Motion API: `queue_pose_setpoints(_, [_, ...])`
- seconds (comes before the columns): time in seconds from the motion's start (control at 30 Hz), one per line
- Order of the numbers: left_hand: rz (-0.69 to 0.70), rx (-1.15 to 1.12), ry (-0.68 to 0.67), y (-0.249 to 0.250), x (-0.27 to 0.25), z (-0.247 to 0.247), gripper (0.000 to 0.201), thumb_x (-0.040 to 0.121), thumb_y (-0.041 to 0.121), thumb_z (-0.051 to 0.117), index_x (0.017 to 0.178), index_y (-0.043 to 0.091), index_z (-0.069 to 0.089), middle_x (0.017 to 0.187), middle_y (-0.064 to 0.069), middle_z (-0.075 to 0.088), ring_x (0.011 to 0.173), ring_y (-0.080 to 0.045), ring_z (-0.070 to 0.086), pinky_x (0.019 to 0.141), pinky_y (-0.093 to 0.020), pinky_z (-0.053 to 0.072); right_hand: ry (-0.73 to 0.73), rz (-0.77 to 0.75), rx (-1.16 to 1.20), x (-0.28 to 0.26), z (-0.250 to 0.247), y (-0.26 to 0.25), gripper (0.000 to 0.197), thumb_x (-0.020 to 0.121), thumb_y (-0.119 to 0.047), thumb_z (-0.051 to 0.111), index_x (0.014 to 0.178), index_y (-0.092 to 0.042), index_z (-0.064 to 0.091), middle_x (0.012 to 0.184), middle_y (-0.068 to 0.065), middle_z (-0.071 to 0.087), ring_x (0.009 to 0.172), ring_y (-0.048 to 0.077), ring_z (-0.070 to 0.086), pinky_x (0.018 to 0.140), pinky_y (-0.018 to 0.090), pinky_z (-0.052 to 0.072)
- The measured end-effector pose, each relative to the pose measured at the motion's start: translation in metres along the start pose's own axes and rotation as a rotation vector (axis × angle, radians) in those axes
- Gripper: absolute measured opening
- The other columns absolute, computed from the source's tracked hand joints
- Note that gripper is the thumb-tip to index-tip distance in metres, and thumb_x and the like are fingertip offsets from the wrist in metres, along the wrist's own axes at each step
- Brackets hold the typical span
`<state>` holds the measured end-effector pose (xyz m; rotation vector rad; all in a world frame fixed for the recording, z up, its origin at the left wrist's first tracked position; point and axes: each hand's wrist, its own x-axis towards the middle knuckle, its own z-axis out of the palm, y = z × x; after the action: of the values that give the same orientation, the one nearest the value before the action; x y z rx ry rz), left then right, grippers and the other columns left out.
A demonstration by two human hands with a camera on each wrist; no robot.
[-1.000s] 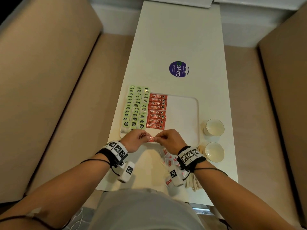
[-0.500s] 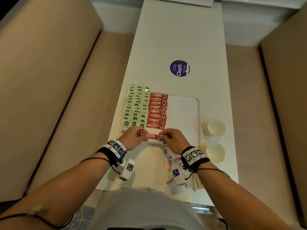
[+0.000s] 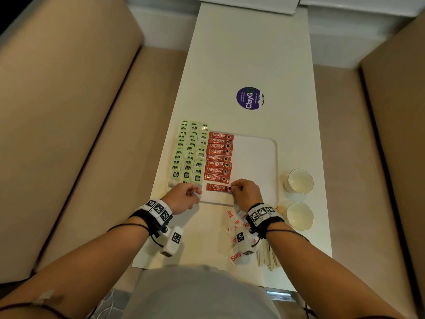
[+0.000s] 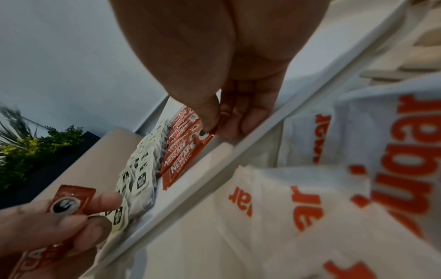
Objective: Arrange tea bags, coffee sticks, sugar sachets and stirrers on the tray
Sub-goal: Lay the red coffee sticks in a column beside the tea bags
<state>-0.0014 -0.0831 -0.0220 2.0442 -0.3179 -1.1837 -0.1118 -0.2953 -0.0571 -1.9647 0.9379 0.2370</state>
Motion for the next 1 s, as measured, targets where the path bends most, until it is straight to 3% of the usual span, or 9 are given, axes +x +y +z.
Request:
queue_pose_setpoints(0.1, [-0.019,-0.020,-0.044,0.000,0.000,-0.002,0.023,0.092,-0.005,0.057,0.111,0.007,0.063,0.095,-0.016,0.070,0.072,-0.014,0.061,0.059,-0.016,0.046,0.015,-0.007,-0.039,0.002,0.003,-0.007,0.013,0.097,-0.021,0.063,0.092,-0.021,0.075,0.090,-0.005,0.071,0.085,0.015,0.067,0.085,0.033,0.056])
queue_pose_setpoints(0.2, [-0.038,-0.073,-0.080,0.001,0.000,-0.001,0.029,0.091,-0.014,0.050,0.110,0.004,0.063,0.093,-0.010,0.070,0.073,-0.012,0.062,0.059,-0.017,0.046,0.029,-0.007,-0.059,0.003,0.005,-0.011,0.011,0.096,-0.022,0.065,0.091,-0.020,0.075,0.090,-0.005,0.071,0.086,0.014,0.066,0.084,0.033,0.055])
queue_pose_setpoints(0.37, [-0.076,-0.219,-0.112,0.007,-0.001,0.000,0.028,0.099,-0.009,0.045,0.110,0.011,0.060,0.100,-0.012,0.072,0.074,-0.018,0.061,0.061,-0.021,0.050,0.044,-0.002,-0.106,0.006,0.005,-0.015,0.014,0.095,-0.026,0.067,0.083,-0.021,0.072,0.083,-0.006,0.069,0.082,0.014,0.066,0.079,0.031,0.054])
queue_pose_setpoints(0.53, [-0.083,-0.280,-0.152,0.006,0.000,0.000,0.024,0.100,0.000,0.053,0.115,0.019,0.059,0.117,-0.010,0.069,0.079,-0.020,0.067,0.058,-0.023,0.053,0.047,0.042,-0.111,0.009,0.008,-0.015,0.018,0.095,-0.030,0.067,0.084,-0.019,0.076,0.084,-0.005,0.073,0.080,0.015,0.067,0.080,0.036,0.058])
queue_pose_setpoints(0.63, [-0.108,-0.328,-0.138,0.004,0.001,0.001,0.017,0.101,0.010,0.058,0.118,0.011,0.058,0.117,-0.011,0.068,0.075,-0.020,0.067,0.056,-0.024,0.050,0.062,0.052,-0.119,0.008,0.009,-0.017,0.019,0.095,-0.032,0.067,0.084,-0.020,0.077,0.084,-0.004,0.074,0.078,0.015,0.068,0.079,0.036,0.059])
queue_pose_setpoints(0.87, [-0.126,-0.289,-0.126,0.000,0.001,0.003,0.019,0.100,0.010,0.059,0.118,0.004,0.058,0.114,-0.016,0.071,0.074,-0.023,0.067,0.057,-0.026,0.049,0.082,0.048,-0.103,0.006,0.010,-0.016,0.020,0.096,-0.032,0.065,0.085,-0.019,0.076,0.084,-0.003,0.074,0.078,0.016,0.067,0.079,0.037,0.059])
queue_pose_setpoints(1.0, [-0.119,-0.272,-0.132,0.000,-0.002,0.003,0.015,0.101,0.006,0.057,0.114,0.001,0.060,0.104,-0.016,0.071,0.077,-0.025,0.064,0.055,-0.024,0.048,0.084,0.032,-0.108,0.005,0.010,-0.017,0.019,0.096,-0.034,0.065,0.084,-0.021,0.074,0.084,-0.004,0.073,0.079,0.015,0.067,0.080,0.038,0.059])
